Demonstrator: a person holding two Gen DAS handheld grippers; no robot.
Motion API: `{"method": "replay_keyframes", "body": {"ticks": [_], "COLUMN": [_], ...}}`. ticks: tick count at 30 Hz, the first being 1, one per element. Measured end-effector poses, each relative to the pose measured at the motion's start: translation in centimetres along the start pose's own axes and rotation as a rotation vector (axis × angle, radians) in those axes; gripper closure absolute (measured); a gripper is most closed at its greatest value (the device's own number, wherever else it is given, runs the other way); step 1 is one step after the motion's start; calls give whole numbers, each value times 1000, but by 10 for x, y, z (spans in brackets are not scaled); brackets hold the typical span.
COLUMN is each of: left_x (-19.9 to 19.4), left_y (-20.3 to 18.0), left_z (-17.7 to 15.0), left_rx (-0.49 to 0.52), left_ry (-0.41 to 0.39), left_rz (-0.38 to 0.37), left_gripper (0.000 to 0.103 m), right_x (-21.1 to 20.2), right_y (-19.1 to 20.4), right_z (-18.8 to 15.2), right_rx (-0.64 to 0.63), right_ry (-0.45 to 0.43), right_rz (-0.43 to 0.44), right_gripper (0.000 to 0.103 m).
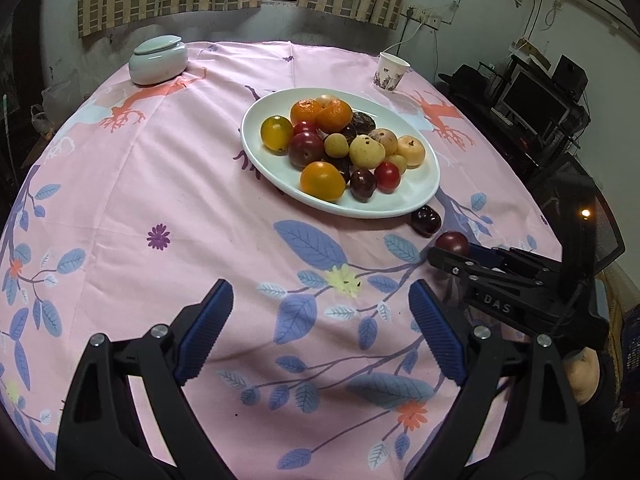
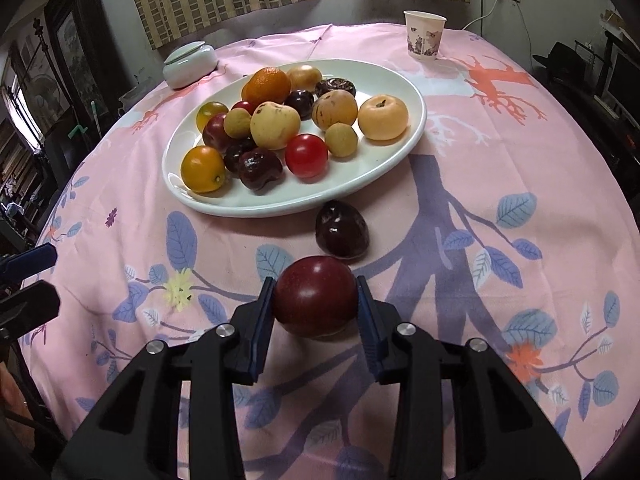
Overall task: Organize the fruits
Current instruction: 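Grasp the dark cherry with the left tool while the right tool holds the red plum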
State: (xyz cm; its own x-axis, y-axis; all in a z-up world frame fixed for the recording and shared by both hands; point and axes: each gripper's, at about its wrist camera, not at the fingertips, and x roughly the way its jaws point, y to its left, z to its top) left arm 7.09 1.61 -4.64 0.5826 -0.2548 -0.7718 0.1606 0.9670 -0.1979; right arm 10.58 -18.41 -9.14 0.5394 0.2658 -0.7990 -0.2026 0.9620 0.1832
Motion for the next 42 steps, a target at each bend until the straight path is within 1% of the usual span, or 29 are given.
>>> {"method": "replay_keyframes", "body": {"ticks": [3, 6, 9, 13, 15, 17, 19, 20, 25, 26, 29, 31, 32, 33, 34, 36, 39, 42], "left_x": [8, 23, 46, 79, 95, 110, 123, 126, 139, 141, 144, 144, 143, 142, 140, 137, 128, 111], "left_y": [-16, -46, -76, -105, -113, -120, -124, -125, -122, -120, -117, -119, -121, -124, -128, -133, -132, -129], "left_z": [3, 5, 11, 17, 21, 25, 30, 32, 40, 40, 42, 42, 41, 41, 39, 35, 26, 15], "left_rx": [18, 54, 65, 55, 38, 27, 14, 5, -49, -60, -71, -58, -49, -36, -24, 4, -5, -29], "left_ry": [25, 50, 73, 91, 109, 120, 137, 140, 139, 140, 131, 125, 122, 119, 119, 109, 116, 106], "left_rz": [-17, -18, 3, 67, 83, 115, 134, 140, 181, 188, 211, 201, 192, 175, 147, 174, 152, 134], "left_gripper": [12, 12, 12, 12, 12, 13, 16, 20, 20, 22, 32, 37, 46, 61, 71, 71, 71, 71], "right_x": [-23, -40, -53, -65, -69, -71, -70, -70, -65, -64, -62, -60, -59, -59, -58, -57, -57, -57], "right_y": [-11, -30, -49, -80, -94, -106, -113, -115, -116, -116, -116, -116, -116, -116, -115, -115, -110, -104], "right_z": [-8, -20, -31, -44, -48, -50, -49, -48, -39, -37, -35, -35, -35, -35, -35, -35, -35, -37], "right_rx": [17, 56, 79, 95, 103, 101, 90, 80, 8, -3, -17, -19, -17, -15, -13, -9, -12, -16], "right_ry": [-23, -34, -46, -67, -73, -70, -58, -53, -22, -20, -16, -11, -8, -5, -1, 4, 5, 10], "right_rz": [-16, -26, -6, 3, 12, 27, 48, 56, 118, 127, 151, 169, 178, 182, 187, 196, 205, 206], "right_gripper": [63, 63, 63, 63, 63, 63, 63, 63, 63, 63, 63, 63, 63, 63, 63, 63, 63, 63]}}
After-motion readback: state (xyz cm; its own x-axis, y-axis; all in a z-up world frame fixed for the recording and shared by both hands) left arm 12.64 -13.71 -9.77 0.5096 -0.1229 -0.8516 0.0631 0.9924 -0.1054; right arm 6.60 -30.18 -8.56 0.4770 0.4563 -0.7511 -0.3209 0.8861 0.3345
